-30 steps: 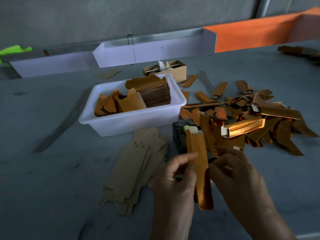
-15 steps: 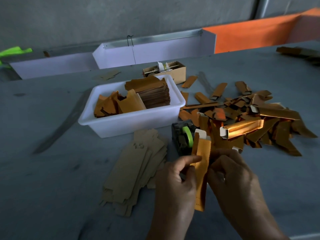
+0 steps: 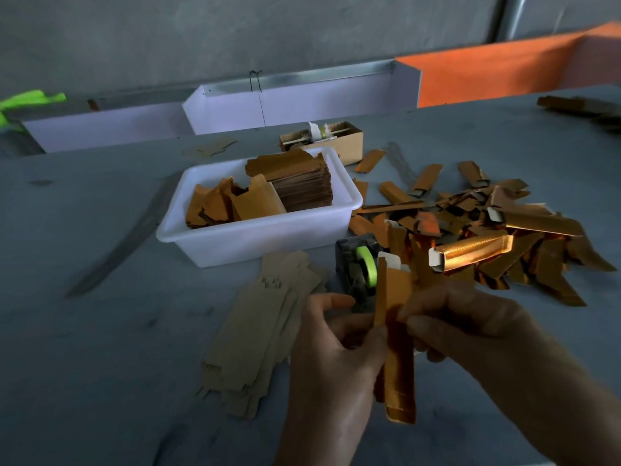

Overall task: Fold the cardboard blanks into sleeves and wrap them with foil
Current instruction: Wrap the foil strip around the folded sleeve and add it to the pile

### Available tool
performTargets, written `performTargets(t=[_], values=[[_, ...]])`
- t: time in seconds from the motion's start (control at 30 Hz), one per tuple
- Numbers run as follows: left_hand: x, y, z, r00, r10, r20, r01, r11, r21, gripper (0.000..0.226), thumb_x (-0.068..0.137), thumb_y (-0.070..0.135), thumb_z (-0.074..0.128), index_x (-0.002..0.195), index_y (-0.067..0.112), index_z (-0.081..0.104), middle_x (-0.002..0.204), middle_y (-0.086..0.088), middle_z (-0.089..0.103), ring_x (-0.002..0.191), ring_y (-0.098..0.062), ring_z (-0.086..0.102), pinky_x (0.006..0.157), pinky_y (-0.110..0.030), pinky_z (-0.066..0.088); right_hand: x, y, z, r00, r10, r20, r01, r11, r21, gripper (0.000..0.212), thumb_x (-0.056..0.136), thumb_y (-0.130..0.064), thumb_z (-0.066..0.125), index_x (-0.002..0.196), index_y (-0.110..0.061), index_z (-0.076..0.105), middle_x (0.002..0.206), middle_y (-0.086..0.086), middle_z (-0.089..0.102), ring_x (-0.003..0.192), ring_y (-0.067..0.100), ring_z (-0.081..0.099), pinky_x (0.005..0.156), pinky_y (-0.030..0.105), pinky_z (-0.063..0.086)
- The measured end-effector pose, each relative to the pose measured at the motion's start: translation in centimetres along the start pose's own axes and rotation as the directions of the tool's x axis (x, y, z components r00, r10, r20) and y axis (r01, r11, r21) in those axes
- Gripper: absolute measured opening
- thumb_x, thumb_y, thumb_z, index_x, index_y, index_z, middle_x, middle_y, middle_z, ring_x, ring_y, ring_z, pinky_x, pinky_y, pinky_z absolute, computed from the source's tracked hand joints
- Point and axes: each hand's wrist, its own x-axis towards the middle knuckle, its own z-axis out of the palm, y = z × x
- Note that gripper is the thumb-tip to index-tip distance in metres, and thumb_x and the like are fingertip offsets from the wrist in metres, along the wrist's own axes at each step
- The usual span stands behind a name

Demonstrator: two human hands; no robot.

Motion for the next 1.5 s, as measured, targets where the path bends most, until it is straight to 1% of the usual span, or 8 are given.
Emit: performTargets(t=[0.17,0.33,0.6,0.73,0.9,1.2,1.4,1.5], values=[[-0.3,-0.4,-0.3,1.000,-0.010,-0.028,0.011,0.998,0.054,0.026,0.077,0.016,0.074,0.089,0.030,0.055,0.079,0.014,0.073,0.071,-0.001,0.069,0.055,-0.008,0.048,0.1,0.3,0.5,1.000,0.012,0.008,-0.011,0.990,-0.138,0.031,0.083,-0.008,0.060,0.072,-0.035,0.071,0.077,-0.016,0.068,0.074,-0.003,0.061,0.057,0.007,0.044],[-0.5,0.0,0.1,0.998,-0.001,-0.061,0.006,0.997,0.078,0.024,0.075,0.020,0.076,0.087,0.025,0.056,0.077,0.011,0.073,0.067,-0.004,0.068,0.052,-0.009,0.046,0.2,0.2,0.8,0.999,-0.032,-0.031,0.024,0.972,-0.232,0.025,0.081,-0.015,0.063,0.092,-0.036,0.056,0.083,-0.024,0.065,0.077,-0.005,0.063,0.059,0.009,0.048],[-1.1,0.2,0.4,0.995,0.064,-0.073,-0.050,0.982,0.181,0.025,0.079,0.017,0.073,0.084,0.032,0.053,0.076,0.016,0.070,0.063,-0.003,0.065,0.055,-0.032,0.055,0.5,1.0,1.5,0.985,-0.023,-0.172,-0.042,0.929,-0.368,0.028,0.075,-0.020,0.071,0.084,-0.032,0.047,0.071,-0.002,0.066,0.069,0.001,0.063,0.057,0.022,0.053],[-1.1,0.2,0.5,0.997,0.079,-0.023,-0.075,0.984,0.162,0.024,0.079,0.011,0.068,0.085,0.031,0.056,0.075,0.017,0.071,0.065,0.000,0.064,0.056,-0.028,0.052,0.5,0.9,1.8,0.975,-0.048,-0.218,-0.061,0.882,-0.468,0.027,0.078,-0.026,0.071,0.083,-0.033,0.045,0.069,-0.008,0.063,0.064,0.001,0.060,0.051,0.015,0.047],[-1.1,0.0,0.4,0.997,0.081,0.013,-0.082,0.990,0.118,0.016,0.082,0.016,0.068,0.088,0.028,0.059,0.075,0.013,0.072,0.070,-0.003,0.067,0.060,-0.018,0.050,0.5,0.5,2.0,0.981,-0.022,-0.193,-0.081,0.857,-0.508,0.027,0.081,-0.028,0.067,0.084,-0.034,0.041,0.073,-0.008,0.062,0.068,0.003,0.060,0.058,0.019,0.051],[-1.1,-0.3,0.6,0.992,-0.025,-0.121,0.012,0.994,-0.109,0.017,0.081,0.003,0.069,0.084,0.018,0.061,0.067,-0.001,0.071,0.058,-0.012,0.068,0.049,-0.019,0.049,0.2,-0.2,1.4,0.995,0.035,-0.095,-0.077,0.870,-0.487,0.025,0.081,-0.029,0.065,0.086,-0.034,0.042,0.075,-0.007,0.063,0.068,0.003,0.061,0.060,0.017,0.052],[-1.8,-1.0,2.2,0.926,0.303,-0.225,-0.235,0.929,0.284,0.038,0.074,0.002,0.074,0.071,0.034,0.054,0.061,0.014,0.063,0.055,-0.005,0.058,0.051,-0.008,0.042,0.3,-0.4,1.8,0.993,-0.026,-0.116,-0.050,0.795,-0.604,0.027,0.086,-0.033,0.059,0.093,-0.035,0.033,0.083,-0.012,0.059,0.077,0.003,0.059,0.067,0.018,0.052],[-1.6,-1.0,2.0,0.911,0.309,-0.274,-0.231,0.931,0.284,0.034,0.075,0.003,0.073,0.071,0.032,0.057,0.061,0.012,0.063,0.057,-0.006,0.058,0.052,-0.009,0.042,0.3,-0.6,2.2,0.984,-0.072,-0.161,-0.048,0.771,-0.635,0.027,0.088,-0.035,0.057,0.096,-0.035,0.031,0.082,-0.010,0.059,0.074,0.004,0.059,0.066,0.019,0.052]])
